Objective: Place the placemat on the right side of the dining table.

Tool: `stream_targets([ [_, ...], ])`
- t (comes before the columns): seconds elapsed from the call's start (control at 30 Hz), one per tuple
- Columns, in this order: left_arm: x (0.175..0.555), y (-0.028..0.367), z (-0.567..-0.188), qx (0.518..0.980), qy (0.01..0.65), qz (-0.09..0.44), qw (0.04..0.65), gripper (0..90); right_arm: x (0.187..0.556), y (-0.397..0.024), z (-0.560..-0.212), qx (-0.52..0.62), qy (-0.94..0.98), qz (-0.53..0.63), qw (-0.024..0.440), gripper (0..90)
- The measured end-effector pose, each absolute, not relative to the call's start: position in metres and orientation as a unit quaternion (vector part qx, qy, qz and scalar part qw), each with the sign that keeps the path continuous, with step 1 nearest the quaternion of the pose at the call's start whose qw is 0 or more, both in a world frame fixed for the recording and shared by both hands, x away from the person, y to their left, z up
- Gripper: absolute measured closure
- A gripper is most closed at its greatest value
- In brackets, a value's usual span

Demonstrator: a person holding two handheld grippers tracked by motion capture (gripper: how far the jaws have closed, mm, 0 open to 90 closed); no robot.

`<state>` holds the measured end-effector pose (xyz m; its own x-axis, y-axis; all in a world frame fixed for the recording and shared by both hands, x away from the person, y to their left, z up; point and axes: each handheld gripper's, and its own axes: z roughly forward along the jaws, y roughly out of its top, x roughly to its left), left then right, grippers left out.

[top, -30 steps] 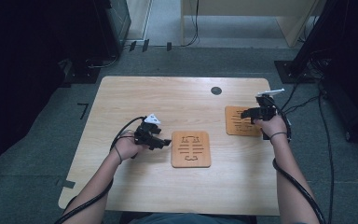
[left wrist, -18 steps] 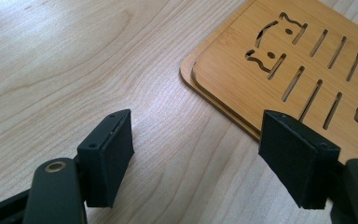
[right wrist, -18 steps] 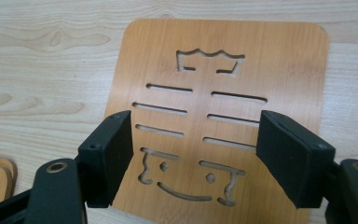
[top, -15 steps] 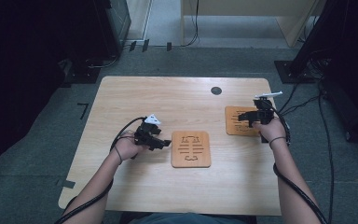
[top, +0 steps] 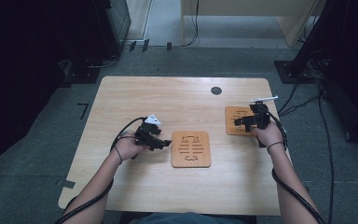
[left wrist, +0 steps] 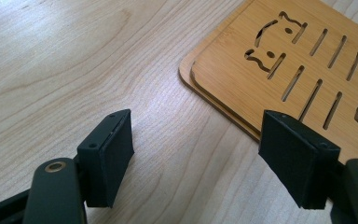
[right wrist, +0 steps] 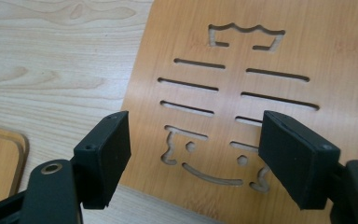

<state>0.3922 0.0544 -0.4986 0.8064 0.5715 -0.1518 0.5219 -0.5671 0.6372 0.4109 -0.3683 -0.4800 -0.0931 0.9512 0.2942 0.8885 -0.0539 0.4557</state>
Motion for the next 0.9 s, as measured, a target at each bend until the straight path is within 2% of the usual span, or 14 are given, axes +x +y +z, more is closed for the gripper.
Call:
stream_targets([
  [0.9, 0.392, 0.055, -0.498, 0.886, 0.306, 0.036, 0.347, 25.2, 0.387, -0.34, -0.481, 0.637, 0.714, 0.286, 0.047, 25.0],
])
